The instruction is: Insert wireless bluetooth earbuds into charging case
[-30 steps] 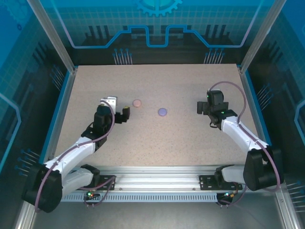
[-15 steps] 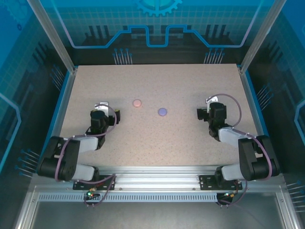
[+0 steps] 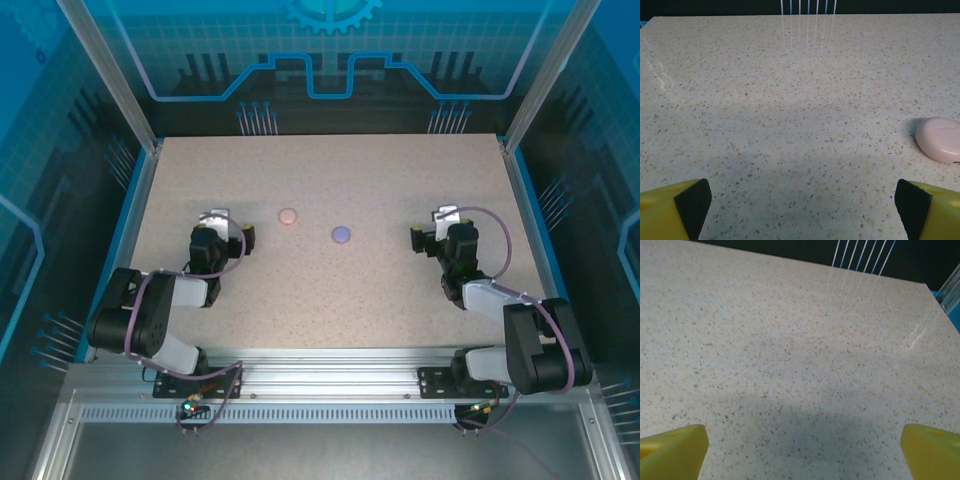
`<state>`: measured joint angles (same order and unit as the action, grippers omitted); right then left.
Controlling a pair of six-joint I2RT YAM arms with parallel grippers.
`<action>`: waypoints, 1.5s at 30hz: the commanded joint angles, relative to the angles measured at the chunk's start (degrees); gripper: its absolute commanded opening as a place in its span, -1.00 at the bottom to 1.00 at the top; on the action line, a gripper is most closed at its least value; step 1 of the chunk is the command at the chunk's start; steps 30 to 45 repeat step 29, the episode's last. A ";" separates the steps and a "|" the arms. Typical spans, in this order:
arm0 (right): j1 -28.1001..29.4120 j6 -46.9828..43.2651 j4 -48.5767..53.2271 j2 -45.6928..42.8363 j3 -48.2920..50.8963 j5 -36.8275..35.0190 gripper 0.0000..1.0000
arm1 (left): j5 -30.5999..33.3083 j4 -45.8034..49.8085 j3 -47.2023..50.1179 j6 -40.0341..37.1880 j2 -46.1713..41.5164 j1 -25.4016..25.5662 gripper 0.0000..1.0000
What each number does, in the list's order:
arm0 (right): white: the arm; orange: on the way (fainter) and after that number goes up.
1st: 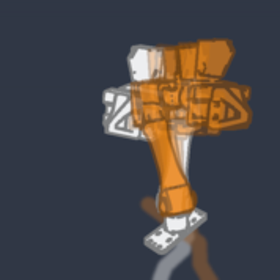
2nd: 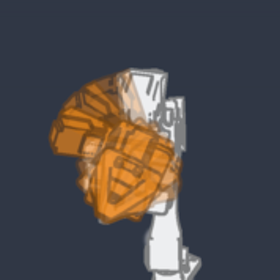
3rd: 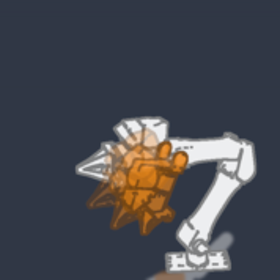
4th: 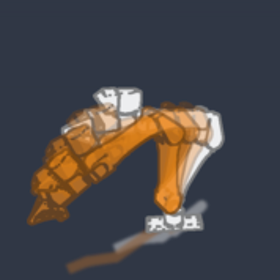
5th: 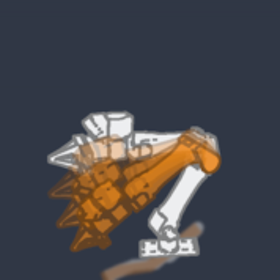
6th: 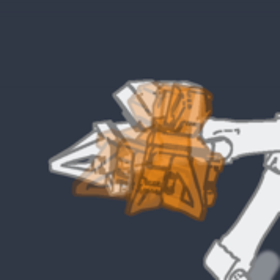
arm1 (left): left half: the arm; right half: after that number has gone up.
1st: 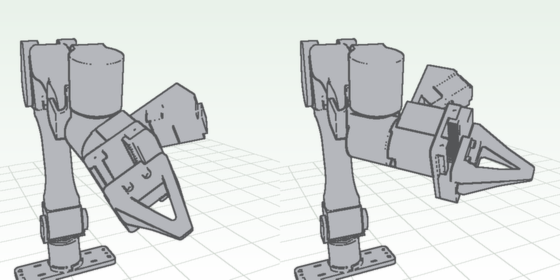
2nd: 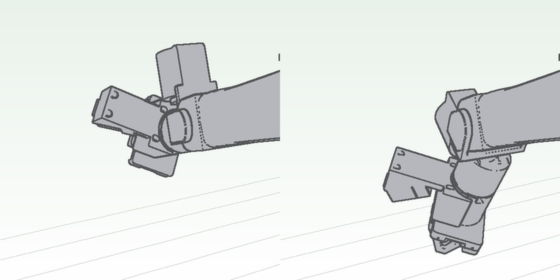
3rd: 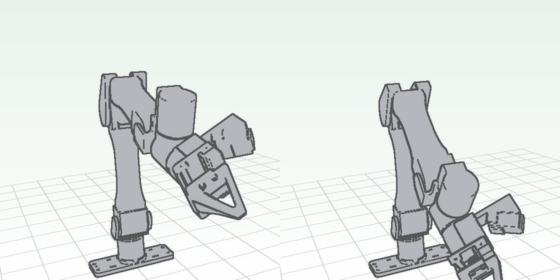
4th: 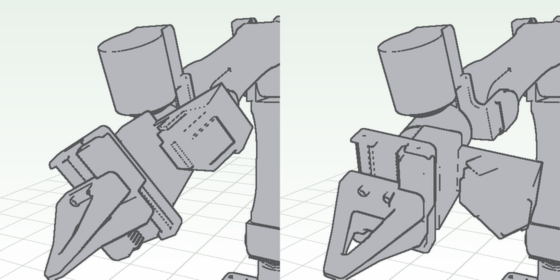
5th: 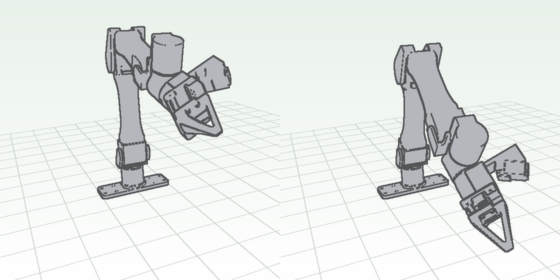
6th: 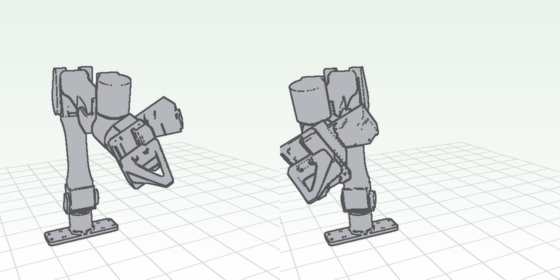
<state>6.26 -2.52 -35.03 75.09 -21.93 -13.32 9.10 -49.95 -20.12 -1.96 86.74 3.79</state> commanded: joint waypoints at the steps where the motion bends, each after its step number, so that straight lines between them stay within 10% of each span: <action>1: -0.77 1.82 -7.94 3.38 0.61 3.56 1.00 | -2.56 0.96 -1.81 0.41 0.28 -1.26 0.97; 4: 0.00 0.68 -18.36 11.33 1.92 3.48 1.00 | -3.92 3.29 -3.03 1.40 0.46 -2.40 0.97; 45: -2.93 2.40 -8.39 11.21 -2.72 9.37 1.00 | -4.52 3.56 -3.27 1.78 0.53 -2.83 0.97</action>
